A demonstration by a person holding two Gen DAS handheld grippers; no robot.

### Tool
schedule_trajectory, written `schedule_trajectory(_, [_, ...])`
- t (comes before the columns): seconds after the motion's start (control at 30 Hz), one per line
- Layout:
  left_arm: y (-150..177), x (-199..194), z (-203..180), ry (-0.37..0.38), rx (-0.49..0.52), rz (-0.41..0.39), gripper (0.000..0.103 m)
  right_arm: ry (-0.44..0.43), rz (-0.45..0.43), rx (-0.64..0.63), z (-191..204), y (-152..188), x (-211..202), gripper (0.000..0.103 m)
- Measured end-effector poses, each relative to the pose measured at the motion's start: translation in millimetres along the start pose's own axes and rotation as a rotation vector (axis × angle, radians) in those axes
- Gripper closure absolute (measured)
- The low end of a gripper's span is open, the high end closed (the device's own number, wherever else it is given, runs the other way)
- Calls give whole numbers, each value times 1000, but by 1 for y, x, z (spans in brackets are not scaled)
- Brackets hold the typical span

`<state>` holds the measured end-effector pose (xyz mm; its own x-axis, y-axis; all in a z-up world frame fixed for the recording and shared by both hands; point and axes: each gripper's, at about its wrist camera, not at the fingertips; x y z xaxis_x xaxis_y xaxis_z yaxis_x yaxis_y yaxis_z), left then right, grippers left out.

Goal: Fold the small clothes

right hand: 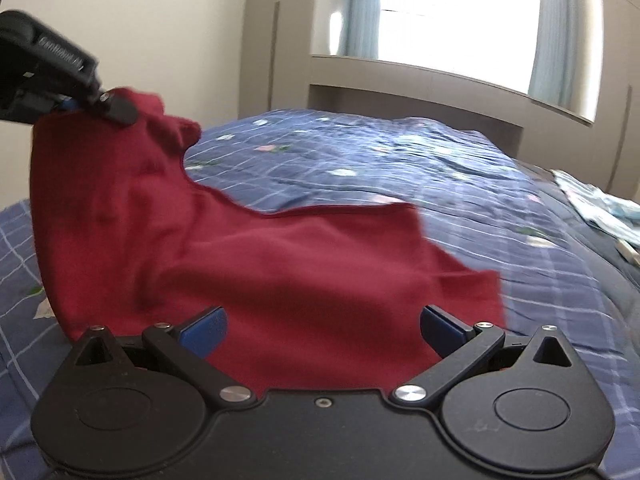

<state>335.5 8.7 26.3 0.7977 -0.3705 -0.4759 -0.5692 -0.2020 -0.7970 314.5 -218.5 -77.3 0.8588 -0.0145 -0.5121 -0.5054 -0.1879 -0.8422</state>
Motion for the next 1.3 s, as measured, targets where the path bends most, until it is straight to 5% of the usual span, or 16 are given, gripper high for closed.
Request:
schedule_trajectory(0.23, [-11, 48, -94, 161, 101, 27, 86, 125, 5, 28, -70, 22, -21, 0])
schedule_trajectory(0.47, [27, 106, -177, 272, 175, 144, 86, 169, 59, 78, -105, 57, -35, 0])
schedule_trajectory(0.7, [75, 130, -207, 276, 276, 245, 84, 168, 108, 183, -121, 88, -41, 0])
schedule_trajectory(0.83, [81, 131, -200, 285, 243, 284, 78, 170, 98, 214, -121, 91, -45, 0])
schedule_trajectory(1.0, [77, 120, -195, 333, 207, 265, 33, 173, 89, 232, -122, 91, -47, 0])
schedule_trajectory(1.13, [68, 105, -189, 341, 193, 213, 15, 170, 75, 259, -123, 90, -50, 0])
schedule_trajectory(1.2, [62, 98, -181, 304, 171, 182, 4, 163, 64, 274, -123, 88, -52, 0])
schedule_trajectory(1.3, [55, 87, -162, 227, 137, 146, 0, 152, 45, 290, -123, 84, -52, 0])
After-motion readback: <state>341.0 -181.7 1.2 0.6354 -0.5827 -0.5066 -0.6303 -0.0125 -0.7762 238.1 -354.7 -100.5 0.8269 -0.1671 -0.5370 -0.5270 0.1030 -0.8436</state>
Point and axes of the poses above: each gripper's, at about its wrist camera, not at the fingertips, and x roughly the way its jaws point, z to its left, y to its underside, and after that the axes turned 13 degrees about y, right-handed
